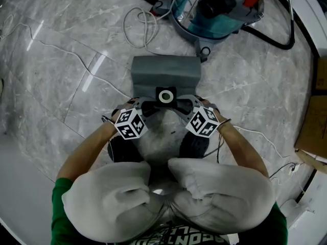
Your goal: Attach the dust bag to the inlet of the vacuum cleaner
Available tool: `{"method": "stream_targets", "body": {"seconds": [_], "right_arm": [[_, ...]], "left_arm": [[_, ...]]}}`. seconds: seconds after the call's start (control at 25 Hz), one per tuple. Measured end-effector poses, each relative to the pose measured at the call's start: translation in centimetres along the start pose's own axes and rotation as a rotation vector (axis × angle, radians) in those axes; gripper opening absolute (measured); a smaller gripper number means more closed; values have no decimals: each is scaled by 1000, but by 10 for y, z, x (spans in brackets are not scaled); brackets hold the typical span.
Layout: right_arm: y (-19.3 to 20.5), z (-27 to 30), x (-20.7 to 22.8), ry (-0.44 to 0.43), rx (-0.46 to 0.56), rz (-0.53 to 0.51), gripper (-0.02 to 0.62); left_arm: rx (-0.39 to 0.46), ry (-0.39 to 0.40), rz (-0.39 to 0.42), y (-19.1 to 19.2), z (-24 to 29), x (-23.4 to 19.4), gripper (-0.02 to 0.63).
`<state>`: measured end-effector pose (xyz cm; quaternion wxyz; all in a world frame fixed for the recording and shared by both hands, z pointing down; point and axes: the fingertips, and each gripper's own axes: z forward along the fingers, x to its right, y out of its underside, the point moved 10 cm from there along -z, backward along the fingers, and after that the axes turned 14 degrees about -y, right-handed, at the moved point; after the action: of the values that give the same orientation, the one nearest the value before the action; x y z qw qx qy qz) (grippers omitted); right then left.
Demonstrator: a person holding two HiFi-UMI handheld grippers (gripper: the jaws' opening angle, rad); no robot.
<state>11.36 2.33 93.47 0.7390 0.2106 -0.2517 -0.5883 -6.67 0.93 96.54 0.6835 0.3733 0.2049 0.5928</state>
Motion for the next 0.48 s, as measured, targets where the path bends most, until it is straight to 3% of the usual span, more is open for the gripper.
{"method": "stream_targets", "body": {"seconds": [0.2,0.48], "right_arm": [[-4,-10,19,48,43,33,133],[-10,-19,45,94,115,92,133]], "left_arm": [[22,-54,-26,-11,2,-28,110],[22,-100,13,-24,9,-51,110]]}}
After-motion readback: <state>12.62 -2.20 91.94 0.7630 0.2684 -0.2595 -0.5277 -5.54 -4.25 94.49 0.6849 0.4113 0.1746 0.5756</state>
